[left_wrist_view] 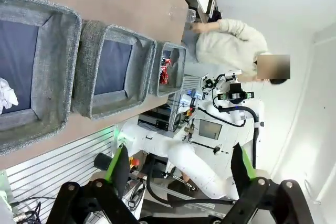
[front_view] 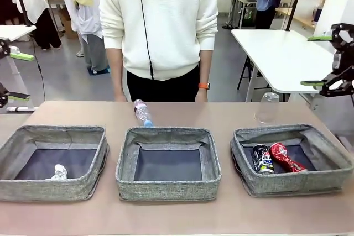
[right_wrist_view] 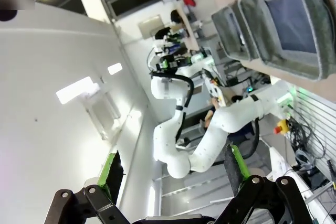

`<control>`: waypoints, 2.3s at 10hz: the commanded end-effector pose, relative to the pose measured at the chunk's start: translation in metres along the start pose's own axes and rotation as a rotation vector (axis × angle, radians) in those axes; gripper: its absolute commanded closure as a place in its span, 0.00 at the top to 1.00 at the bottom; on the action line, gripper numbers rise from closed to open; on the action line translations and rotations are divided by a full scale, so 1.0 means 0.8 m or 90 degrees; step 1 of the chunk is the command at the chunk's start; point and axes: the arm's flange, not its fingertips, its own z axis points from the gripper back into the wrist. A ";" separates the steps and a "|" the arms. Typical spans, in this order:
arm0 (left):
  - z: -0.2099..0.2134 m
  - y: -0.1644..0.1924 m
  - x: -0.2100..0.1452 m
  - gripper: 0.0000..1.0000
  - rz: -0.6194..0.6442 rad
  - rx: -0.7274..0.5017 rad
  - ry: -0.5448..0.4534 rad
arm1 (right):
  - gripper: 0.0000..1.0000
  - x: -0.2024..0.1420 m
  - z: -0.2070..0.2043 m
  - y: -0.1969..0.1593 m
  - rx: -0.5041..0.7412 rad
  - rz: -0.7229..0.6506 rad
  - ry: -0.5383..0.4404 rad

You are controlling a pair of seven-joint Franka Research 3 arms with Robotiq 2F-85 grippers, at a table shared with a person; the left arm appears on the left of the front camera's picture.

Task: Sort the waste into the appropriate baskets.
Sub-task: Place the picked waste into the Fabric basket indicated by the person, then pick up the waste item pointed out by the person.

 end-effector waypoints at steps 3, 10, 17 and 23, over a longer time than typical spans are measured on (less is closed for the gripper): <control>0.001 0.003 -0.001 1.00 0.010 -0.008 -0.006 | 1.00 -0.003 0.001 0.002 0.005 0.004 0.000; 0.001 0.003 -0.001 1.00 0.010 -0.008 -0.006 | 1.00 -0.003 0.001 0.002 0.005 0.004 0.000; 0.001 0.003 -0.001 1.00 0.010 -0.008 -0.006 | 1.00 -0.003 0.001 0.002 0.005 0.004 0.000; 0.001 0.003 -0.001 1.00 0.010 -0.008 -0.006 | 1.00 0.049 0.023 -0.026 -0.204 0.616 -0.172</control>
